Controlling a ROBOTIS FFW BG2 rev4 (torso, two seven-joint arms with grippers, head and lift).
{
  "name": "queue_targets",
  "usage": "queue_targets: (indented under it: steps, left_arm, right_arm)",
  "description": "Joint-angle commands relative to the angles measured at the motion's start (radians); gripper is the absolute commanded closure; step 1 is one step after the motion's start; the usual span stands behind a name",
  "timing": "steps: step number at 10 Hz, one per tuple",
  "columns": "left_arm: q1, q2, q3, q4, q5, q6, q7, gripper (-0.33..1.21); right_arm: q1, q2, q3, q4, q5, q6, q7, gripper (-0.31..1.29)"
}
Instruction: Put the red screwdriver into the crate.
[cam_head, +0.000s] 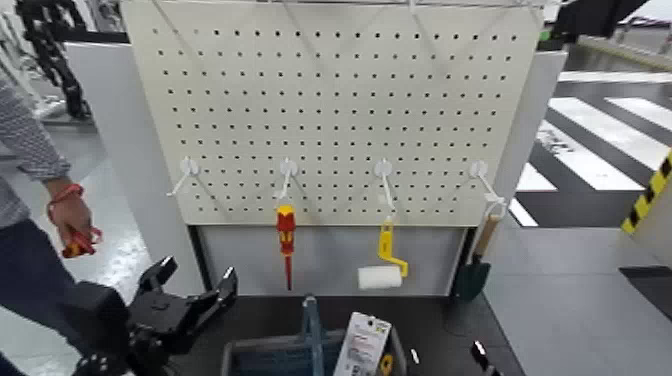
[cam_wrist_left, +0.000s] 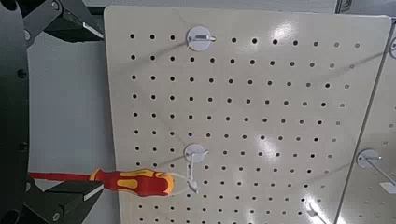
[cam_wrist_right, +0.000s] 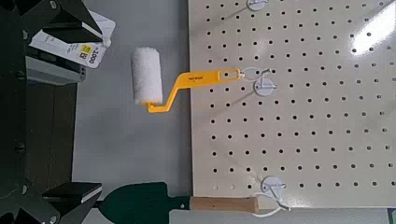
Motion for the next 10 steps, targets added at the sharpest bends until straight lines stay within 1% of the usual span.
queue_targets:
  steps: [1, 3, 5, 8, 9, 10]
  left_arm:
    - [-0.004, 0.003, -0.003, -0.001, 0.007, 0.003, -0.002, 0.17]
    - [-0.011, 0.003, -0.007, 0.003, 0.014, 0.017, -0.009, 0.17]
    - [-0.038, 0.018, -0.021, 0.006, 0.039, 0.064, -0.037, 0.17]
    - [-0.119, 0.058, -0.043, 0.018, 0.077, 0.152, -0.104, 0.17]
    - [-0.159, 0.077, -0.058, 0.036, 0.094, 0.184, -0.14, 0.17]
    - [-0.192, 0.089, -0.076, 0.059, 0.113, 0.202, -0.164, 0.17]
  right_arm:
    - [0.0, 0.002, 0.0, 0.001, 0.0, 0.0, 0.0, 0.17]
    - [0.0, 0.0, 0.0, 0.001, 0.0, 0.0, 0.0, 0.17]
    - [0.0, 0.002, 0.0, -0.001, 0.0, 0.0, 0.0, 0.17]
    - [0.002, 0.003, 0.0, 0.001, 0.0, 0.0, 0.0, 0.17]
    - [0.002, 0.003, 0.001, 0.001, 0.0, 0.002, 0.0, 0.17]
    - [0.0, 0.003, 0.003, 0.001, 0.0, 0.002, 0.0, 0.17]
